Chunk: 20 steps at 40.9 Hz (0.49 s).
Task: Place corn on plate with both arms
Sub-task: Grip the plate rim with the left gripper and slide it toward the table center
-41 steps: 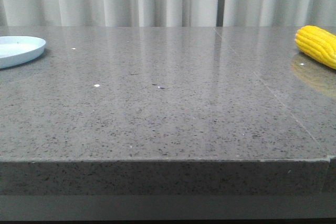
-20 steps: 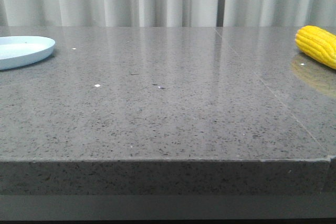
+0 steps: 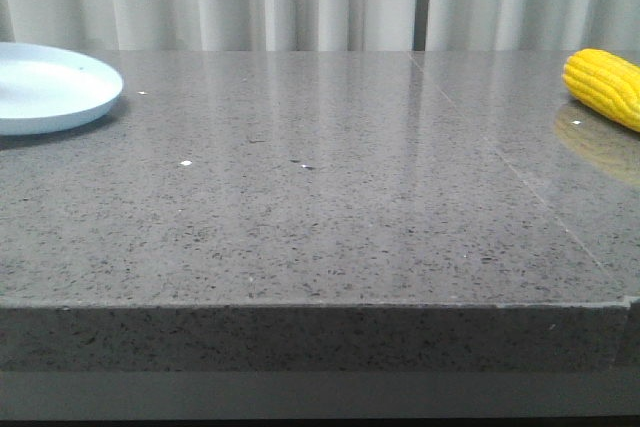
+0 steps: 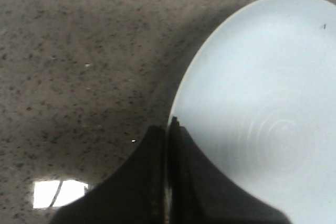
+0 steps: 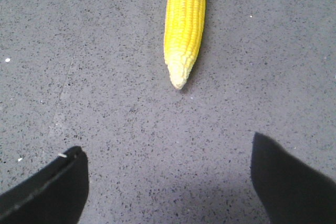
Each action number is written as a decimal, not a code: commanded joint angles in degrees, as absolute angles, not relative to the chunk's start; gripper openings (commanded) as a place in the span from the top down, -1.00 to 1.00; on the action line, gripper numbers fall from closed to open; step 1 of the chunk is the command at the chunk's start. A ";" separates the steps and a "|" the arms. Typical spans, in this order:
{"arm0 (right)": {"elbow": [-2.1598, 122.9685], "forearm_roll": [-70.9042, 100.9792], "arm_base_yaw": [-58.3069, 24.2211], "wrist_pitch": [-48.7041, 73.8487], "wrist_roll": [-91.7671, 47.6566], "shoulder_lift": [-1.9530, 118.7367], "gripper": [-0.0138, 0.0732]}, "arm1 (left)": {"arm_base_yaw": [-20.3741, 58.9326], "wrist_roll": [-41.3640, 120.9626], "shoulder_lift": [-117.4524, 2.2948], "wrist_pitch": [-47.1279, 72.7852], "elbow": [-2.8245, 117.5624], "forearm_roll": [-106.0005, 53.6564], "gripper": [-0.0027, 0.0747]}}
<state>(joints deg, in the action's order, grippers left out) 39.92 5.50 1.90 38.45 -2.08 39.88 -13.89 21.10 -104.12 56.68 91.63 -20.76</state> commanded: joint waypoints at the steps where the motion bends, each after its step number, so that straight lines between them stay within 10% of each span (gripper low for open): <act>1: 41.33 5.35 2.13 34.56 -2.67 40.13 -0.81 | -11.62 21.33 -99.92 56.12 93.60 -24.44 0.98; 20: 41.33 5.35 2.13 34.56 -2.67 40.13 -0.81 | 4.57 21.33 -101.00 52.75 93.61 -29.15 0.98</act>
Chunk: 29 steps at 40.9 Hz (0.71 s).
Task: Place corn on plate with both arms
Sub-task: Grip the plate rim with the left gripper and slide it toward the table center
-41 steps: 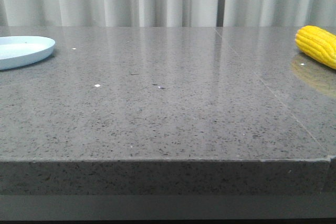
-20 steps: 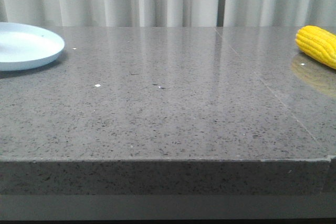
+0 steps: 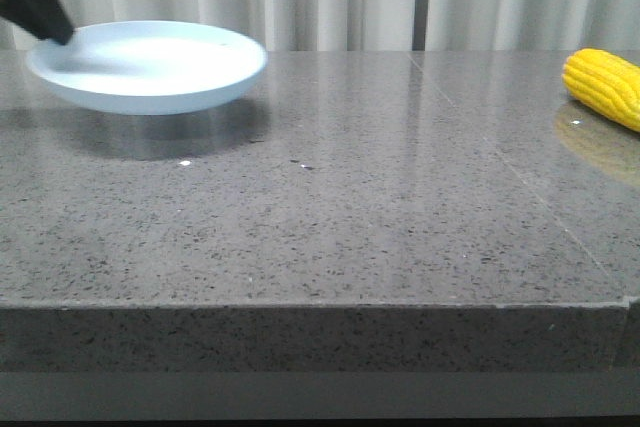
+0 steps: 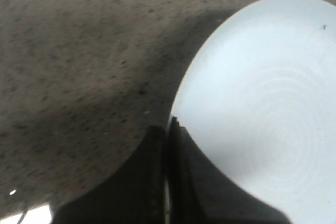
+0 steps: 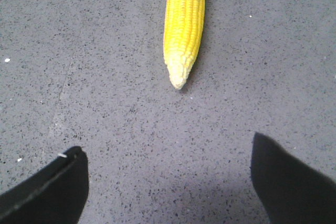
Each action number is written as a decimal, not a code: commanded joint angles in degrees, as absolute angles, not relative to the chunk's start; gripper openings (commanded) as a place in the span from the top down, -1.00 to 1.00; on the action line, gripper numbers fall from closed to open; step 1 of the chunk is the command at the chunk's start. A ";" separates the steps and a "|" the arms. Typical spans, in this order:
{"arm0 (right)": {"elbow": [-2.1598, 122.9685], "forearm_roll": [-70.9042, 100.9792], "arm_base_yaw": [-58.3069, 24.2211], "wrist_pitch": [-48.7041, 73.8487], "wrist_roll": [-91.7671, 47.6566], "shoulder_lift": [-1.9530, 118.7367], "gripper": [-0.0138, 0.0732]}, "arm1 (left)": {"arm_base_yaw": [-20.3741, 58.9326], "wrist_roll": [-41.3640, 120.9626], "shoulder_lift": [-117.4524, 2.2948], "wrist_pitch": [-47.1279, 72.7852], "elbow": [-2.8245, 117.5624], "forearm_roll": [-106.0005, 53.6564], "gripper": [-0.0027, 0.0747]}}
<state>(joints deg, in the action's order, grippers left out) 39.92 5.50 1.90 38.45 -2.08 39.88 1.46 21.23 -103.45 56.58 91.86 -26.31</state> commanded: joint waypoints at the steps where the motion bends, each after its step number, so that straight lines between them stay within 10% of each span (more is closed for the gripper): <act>1: 41.33 5.35 2.13 34.56 -2.67 40.13 -0.81 | 5.37 21.33 -101.14 52.39 93.61 -29.15 0.98; 20: 41.33 5.35 2.13 34.56 -2.67 40.13 -0.81 | 15.61 21.33 -107.45 48.81 93.61 -30.77 0.94; 29: 41.33 5.35 2.13 34.56 -2.67 40.13 -0.81 | 15.38 21.33 -107.56 49.09 93.61 -31.07 -0.13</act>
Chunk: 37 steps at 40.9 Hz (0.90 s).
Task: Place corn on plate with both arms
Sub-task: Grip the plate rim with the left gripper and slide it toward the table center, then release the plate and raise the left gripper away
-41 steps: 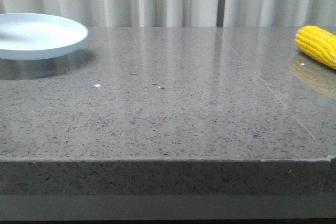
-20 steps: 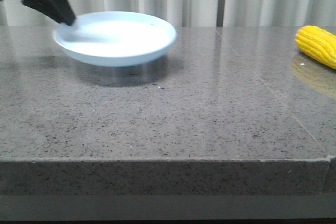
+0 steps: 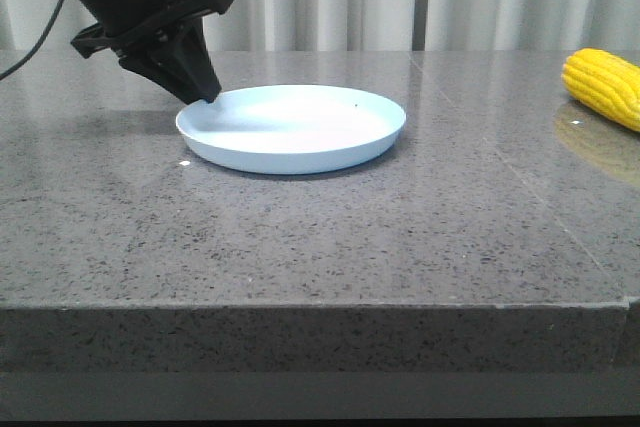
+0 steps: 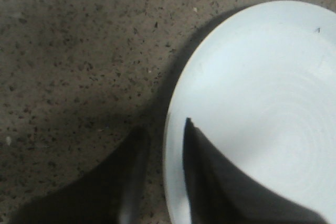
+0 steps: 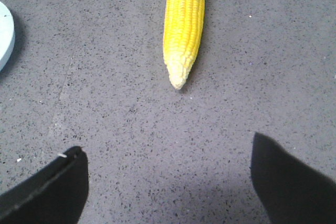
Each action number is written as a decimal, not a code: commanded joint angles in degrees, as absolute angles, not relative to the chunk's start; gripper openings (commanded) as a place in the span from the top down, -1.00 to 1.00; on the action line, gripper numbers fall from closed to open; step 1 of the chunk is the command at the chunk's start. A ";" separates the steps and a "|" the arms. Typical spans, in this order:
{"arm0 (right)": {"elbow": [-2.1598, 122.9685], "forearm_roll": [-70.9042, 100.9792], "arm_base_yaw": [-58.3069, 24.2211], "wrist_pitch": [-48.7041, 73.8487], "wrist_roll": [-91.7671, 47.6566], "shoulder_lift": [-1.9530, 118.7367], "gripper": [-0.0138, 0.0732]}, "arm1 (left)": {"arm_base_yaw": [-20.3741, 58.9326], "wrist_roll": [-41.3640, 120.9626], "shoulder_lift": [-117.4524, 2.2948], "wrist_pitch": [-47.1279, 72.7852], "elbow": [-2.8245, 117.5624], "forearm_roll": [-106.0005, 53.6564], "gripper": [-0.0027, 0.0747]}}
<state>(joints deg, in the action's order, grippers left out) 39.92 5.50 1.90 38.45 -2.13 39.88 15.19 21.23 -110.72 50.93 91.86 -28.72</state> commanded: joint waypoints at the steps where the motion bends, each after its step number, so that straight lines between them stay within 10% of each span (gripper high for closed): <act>1: 41.33 5.35 2.13 34.56 -2.67 40.13 -0.81 | 15.27 21.33 -107.43 49.09 93.61 -30.96 -0.23; 5: 41.33 5.35 2.13 34.56 -2.67 40.13 -0.81 | 15.14 21.33 -106.50 48.87 93.70 -30.22 -0.46; 37: 41.33 5.35 2.13 34.56 -2.67 40.13 -0.81 | 38.42 -4.90 -73.39 51.97 83.51 13.54 -0.29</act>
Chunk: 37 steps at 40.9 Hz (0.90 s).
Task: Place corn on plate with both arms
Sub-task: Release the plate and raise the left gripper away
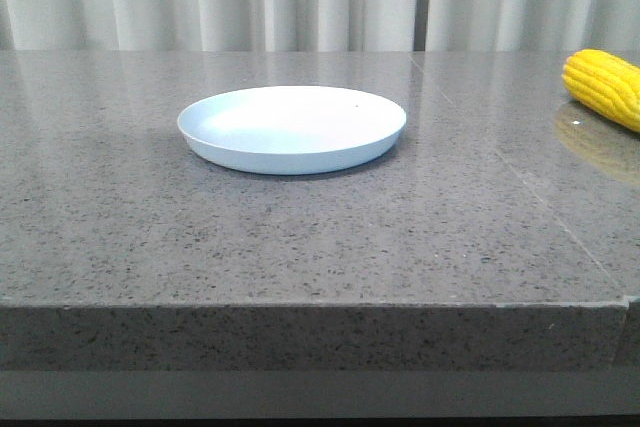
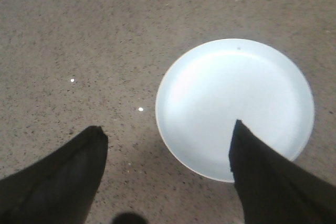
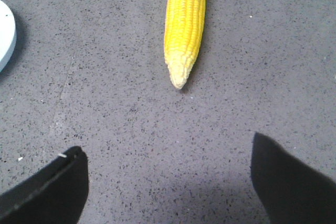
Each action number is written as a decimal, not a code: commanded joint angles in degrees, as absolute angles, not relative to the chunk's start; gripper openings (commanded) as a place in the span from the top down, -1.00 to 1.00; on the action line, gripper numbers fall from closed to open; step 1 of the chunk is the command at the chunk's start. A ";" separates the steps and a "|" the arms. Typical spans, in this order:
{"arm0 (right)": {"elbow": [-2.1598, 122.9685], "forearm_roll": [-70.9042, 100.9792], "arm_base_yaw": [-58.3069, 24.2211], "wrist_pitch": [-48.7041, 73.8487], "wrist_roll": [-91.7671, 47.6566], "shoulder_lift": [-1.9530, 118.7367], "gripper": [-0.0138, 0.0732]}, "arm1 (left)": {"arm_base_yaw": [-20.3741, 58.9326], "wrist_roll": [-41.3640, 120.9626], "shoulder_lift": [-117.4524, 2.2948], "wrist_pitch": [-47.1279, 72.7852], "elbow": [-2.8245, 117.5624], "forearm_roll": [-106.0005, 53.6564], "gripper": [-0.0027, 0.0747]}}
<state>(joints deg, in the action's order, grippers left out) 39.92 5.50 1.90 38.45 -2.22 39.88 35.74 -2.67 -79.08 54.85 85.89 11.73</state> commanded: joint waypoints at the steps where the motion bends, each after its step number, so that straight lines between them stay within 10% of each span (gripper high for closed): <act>1: 41.33 5.35 2.13 34.56 -2.67 40.13 -0.81 | 38.91 -5.39 -72.22 51.53 82.26 13.54 -0.29; 37: 42.54 5.11 2.13 34.04 -2.67 41.61 -0.81 | 40.37 -7.92 -37.79 48.25 51.08 10.69 -0.29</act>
<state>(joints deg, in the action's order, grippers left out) 39.92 5.50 1.90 38.32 -2.22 40.14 39.84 -7.30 -37.81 51.84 49.67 10.72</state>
